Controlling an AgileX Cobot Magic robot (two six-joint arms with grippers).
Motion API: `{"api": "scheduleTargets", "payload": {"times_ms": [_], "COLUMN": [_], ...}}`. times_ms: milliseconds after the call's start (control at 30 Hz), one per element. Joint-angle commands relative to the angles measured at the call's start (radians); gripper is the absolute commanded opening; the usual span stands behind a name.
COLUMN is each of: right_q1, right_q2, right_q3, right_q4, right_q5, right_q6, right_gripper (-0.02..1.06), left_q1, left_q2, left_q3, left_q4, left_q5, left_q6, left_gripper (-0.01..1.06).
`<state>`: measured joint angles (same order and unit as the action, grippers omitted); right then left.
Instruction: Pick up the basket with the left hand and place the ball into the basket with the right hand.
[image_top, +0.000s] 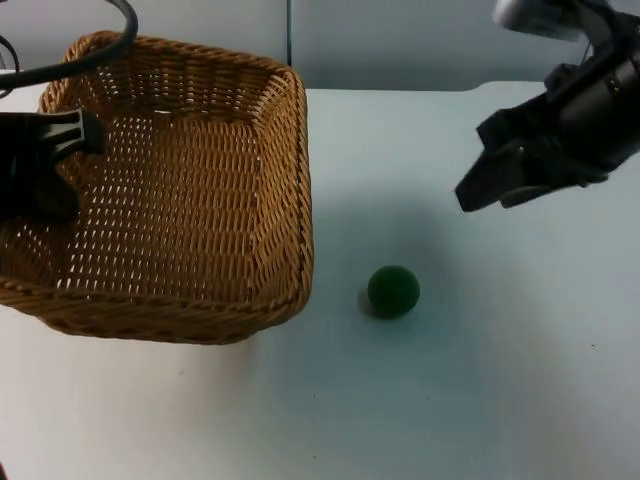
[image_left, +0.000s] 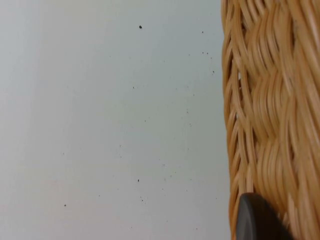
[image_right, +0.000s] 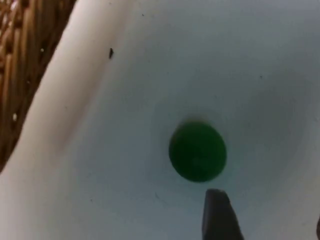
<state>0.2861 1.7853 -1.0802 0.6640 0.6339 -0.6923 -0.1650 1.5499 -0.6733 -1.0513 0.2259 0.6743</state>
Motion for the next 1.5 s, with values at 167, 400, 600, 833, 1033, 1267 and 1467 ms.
{"api": "scheduleTargets", "payload": {"times_ms": [167,400,600,833,1033,1267,1467], "right_q1": [0.089,0.095,0.095,0.106,0.156,0.252,0.262], "right_q2": [0.012,0.040,0.105,0.207,0.233,0.254,0.290], "right_q3": [-0.086,-0.099,-0.101,-0.101,-0.101,-0.101,-0.101], "right_q4": [0.004,-0.014,-0.012,-0.026,-0.087,-0.165,-0.198], "right_q5": [-0.104,-0.165,-0.198,-0.215,-0.236,-0.279,-0.290], "right_q6": [-0.010,-0.010,0.007,0.001,-0.023,-0.014,0.034], "right_gripper": [0.49,0.55,0.65,0.65,0.65,0.65,0.65], "left_q1": [-0.001,-0.001,-0.001,-0.001,-0.001,-0.001,-0.001], "left_q2": [-0.014,-0.014,-0.014,-0.014,-0.014,-0.014,-0.014], "left_q3": [0.000,0.000,0.000,0.000,0.000,0.000,0.000], "left_q4": [-0.016,-0.016,-0.016,-0.016,-0.016,-0.016,-0.016], "left_q5": [0.009,0.009,0.009,0.006,-0.002,-0.002,-0.002], "left_q6": [-0.001,-0.001,-0.001,-0.001,-0.001,-0.001,-0.001], "left_gripper": [0.00,0.00,0.00,0.00,0.00,0.00,0.00]}}
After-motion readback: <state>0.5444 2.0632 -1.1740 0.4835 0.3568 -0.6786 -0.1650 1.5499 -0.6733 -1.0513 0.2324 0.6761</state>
